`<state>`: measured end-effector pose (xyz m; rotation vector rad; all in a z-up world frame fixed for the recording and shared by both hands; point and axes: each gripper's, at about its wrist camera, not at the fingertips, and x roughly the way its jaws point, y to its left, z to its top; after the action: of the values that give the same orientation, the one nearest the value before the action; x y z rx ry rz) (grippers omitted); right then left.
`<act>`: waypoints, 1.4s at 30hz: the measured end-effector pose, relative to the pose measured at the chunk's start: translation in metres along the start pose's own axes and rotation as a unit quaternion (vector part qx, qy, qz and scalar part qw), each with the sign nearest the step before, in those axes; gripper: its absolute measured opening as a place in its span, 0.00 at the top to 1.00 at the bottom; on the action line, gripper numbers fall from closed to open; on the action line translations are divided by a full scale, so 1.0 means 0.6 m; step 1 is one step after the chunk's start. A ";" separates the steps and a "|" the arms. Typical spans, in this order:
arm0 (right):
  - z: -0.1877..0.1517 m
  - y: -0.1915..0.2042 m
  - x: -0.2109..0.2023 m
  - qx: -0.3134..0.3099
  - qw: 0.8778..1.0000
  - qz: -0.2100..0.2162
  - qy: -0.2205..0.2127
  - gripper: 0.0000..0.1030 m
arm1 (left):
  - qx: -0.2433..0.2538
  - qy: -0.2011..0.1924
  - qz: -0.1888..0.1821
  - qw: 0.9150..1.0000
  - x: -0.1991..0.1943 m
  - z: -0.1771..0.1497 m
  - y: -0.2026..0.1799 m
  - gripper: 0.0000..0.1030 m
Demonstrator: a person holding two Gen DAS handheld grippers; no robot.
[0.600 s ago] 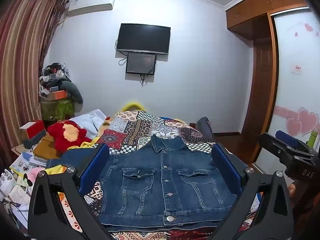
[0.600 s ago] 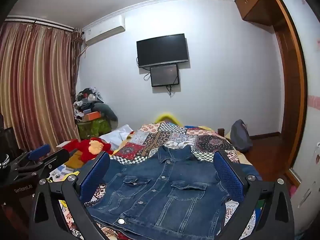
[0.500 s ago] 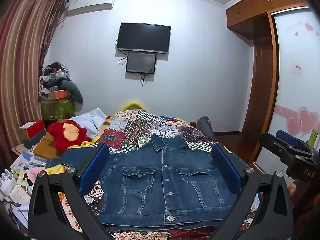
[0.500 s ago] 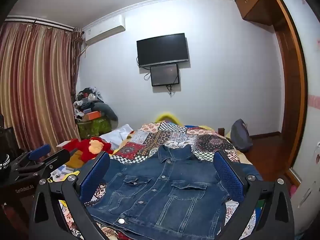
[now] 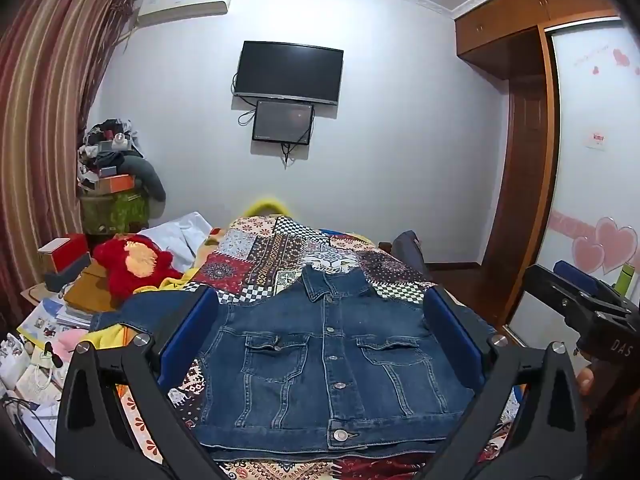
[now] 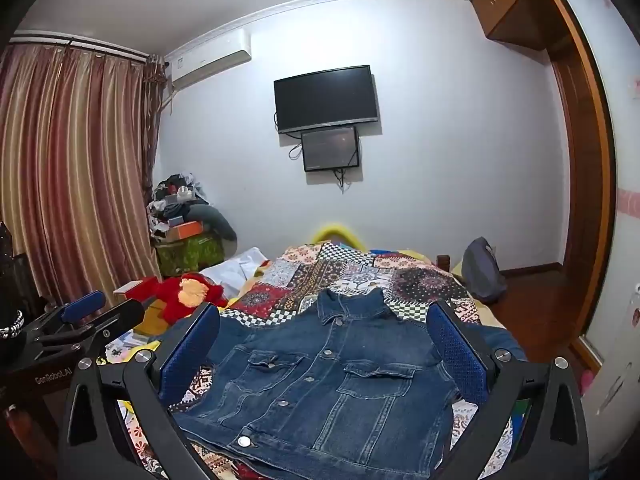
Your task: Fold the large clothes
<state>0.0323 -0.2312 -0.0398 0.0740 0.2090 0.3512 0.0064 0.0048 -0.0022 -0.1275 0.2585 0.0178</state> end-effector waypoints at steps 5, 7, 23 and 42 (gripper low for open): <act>0.001 0.001 0.000 0.000 1.000 -0.001 0.001 0.00 | 0.001 0.000 0.000 1.000 -0.001 0.001 -0.003 0.00; 0.001 0.001 0.001 0.000 1.000 -0.001 0.001 0.00 | 0.002 0.001 -0.001 1.000 0.000 0.000 -0.003 0.00; 0.001 0.002 -0.002 0.000 1.000 -0.001 0.002 0.00 | 0.005 0.002 -0.001 1.000 0.005 0.000 -0.010 0.00; 0.000 -0.001 0.000 0.001 1.000 -0.001 0.004 0.00 | 0.002 0.010 0.000 1.000 0.012 0.001 -0.007 0.00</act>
<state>0.0323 -0.2317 -0.0401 0.0747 0.2173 0.3493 0.0138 0.0009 -0.0029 -0.1228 0.2775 0.0153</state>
